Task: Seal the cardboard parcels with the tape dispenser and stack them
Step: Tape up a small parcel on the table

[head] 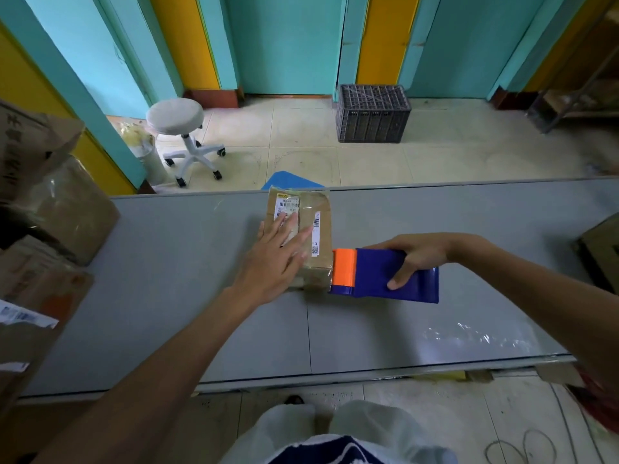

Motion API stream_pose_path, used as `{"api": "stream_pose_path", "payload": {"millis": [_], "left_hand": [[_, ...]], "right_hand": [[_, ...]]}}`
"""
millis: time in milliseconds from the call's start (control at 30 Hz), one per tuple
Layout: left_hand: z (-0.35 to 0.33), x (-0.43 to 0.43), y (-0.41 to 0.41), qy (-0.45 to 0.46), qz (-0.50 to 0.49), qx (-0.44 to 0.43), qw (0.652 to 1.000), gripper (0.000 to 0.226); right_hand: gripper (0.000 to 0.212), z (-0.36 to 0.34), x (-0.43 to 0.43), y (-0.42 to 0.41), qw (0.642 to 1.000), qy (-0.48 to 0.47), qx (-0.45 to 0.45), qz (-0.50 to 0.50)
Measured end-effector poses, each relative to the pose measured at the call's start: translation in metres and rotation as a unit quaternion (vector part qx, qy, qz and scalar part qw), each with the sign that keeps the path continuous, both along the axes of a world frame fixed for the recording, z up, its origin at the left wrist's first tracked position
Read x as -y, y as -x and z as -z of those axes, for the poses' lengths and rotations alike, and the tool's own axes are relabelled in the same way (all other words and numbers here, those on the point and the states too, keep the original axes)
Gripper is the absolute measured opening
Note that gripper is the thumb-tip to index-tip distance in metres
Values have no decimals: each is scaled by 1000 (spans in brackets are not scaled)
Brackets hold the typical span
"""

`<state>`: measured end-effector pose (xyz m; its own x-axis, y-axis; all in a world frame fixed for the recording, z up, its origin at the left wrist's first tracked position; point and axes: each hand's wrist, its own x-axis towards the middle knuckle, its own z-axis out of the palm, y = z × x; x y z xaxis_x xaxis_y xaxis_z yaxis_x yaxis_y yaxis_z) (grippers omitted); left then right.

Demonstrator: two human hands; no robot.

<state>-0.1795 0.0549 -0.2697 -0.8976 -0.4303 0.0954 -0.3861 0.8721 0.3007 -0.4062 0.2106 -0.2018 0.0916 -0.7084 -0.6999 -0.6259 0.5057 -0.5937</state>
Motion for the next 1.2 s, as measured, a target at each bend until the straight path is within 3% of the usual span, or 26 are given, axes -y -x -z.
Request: {"api": "stream_pose_path", "payload": {"millis": [200,333,433,533,600,667,700,767,900,1033,1133,1200], "left_hand": [[-1,-2,2,-6,-4,0,1000,71],[-3,-5,4,9,28,25,999,71],[-10,-1,-2,48,16,90,995,67],[-26,2,-2,88,14,154,984,65],[-30,3,3,167,44,70,982,67],[-31,1,11,229,142,-26,962,58],[-29,0,16,264,196,-38,943,52],[-22,-2,22,302,252,20,919,48],[-13,-3,23,274,181,148,933,52],[-8,-8,34,277,133,175,935,41],[-10,-19,37,285,91,138,944,51],[-10,-18,40,235,95,137,958,52]], "right_hand": [[67,-9,2,-7,998,11,-59,-16],[69,4,12,-31,964,2,-247,-99],[70,-3,20,-25,969,-6,-234,-80],[69,-31,18,-3,963,45,-264,-25],[71,-42,15,6,953,105,-282,28],[71,-48,12,8,944,145,-288,63],[72,-49,11,7,941,157,-288,81],[74,-44,7,1,936,187,-271,124],[73,-25,0,-11,933,232,-184,205],[72,-19,-2,-22,935,234,-157,218],[72,-17,-1,-28,933,240,-164,213],[74,-16,0,-31,933,237,-171,211]]}}
